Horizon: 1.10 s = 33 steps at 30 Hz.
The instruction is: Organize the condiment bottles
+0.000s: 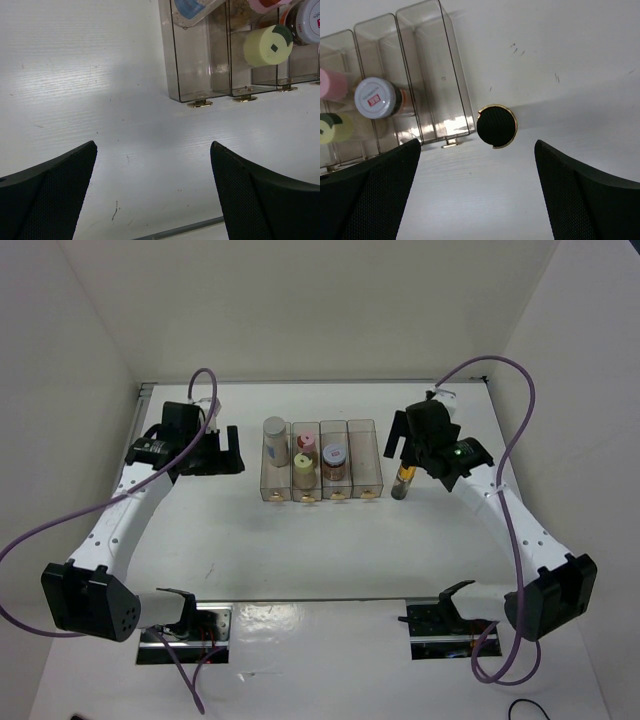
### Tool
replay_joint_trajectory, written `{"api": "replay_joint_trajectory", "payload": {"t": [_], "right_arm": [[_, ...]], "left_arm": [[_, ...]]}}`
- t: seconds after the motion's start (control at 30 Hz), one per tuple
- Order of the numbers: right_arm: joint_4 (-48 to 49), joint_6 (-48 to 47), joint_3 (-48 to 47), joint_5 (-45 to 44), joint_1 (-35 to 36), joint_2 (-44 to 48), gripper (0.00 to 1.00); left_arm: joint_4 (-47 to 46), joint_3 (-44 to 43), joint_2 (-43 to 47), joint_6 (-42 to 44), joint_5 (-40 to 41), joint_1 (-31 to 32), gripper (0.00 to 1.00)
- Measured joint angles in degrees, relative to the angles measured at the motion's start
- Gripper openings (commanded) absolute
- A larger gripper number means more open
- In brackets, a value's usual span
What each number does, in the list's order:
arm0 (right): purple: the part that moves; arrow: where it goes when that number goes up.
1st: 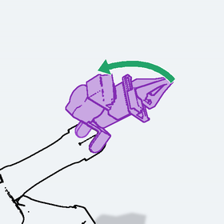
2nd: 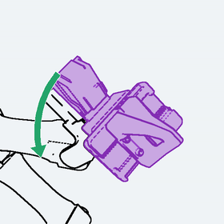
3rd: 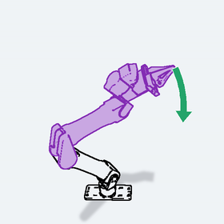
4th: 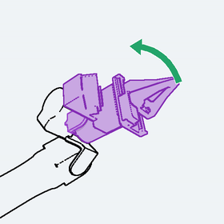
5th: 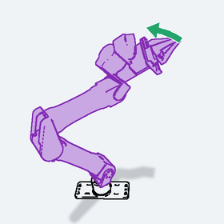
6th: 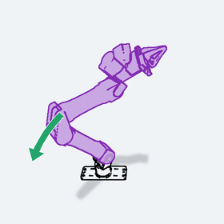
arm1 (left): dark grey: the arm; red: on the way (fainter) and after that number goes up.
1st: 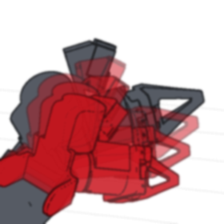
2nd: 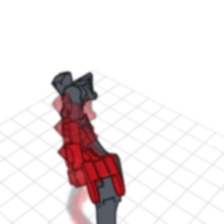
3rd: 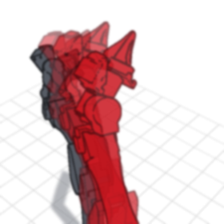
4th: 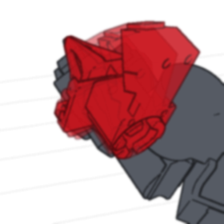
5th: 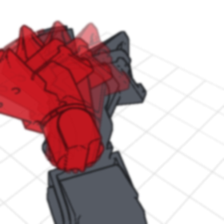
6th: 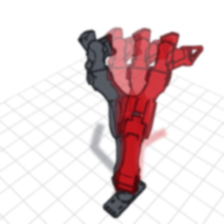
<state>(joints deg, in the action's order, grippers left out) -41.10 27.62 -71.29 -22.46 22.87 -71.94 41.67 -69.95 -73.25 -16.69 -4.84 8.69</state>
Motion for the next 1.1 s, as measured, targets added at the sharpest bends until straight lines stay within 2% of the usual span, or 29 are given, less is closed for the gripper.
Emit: {"api": "replay_joint_trajectory", "payload": {"t": [0.53, 0.67, 0.77, 1.1], "right_arm": [[2.8, 1.5, 5.3, 2.1, -3.7, -7.6, 0.99], [3.7, 1.5, 5.3, 2.6, -3.7, -10.1, 0.86], [4.5, 1.5, 5.3, 2.8, -3.7, -11.6, 0.81], [4.7, 2.4, 5.3, 2.4, -3.7, -14.1, 0.42]], "left_arm": [[-0.6, 1.0, 0.1, 0.0, -0.2, 0.0, 1.0], [-0.6, 1.0, 0.1, 0.0, -0.2, 0.0, 1.0], [-0.6, 1.0, 0.1, 0.0, -0.2, 0.0, 1.0], [-0.9, 1.0, 0.1, 0.0, -0.1, 0.0, 1.0]]}}
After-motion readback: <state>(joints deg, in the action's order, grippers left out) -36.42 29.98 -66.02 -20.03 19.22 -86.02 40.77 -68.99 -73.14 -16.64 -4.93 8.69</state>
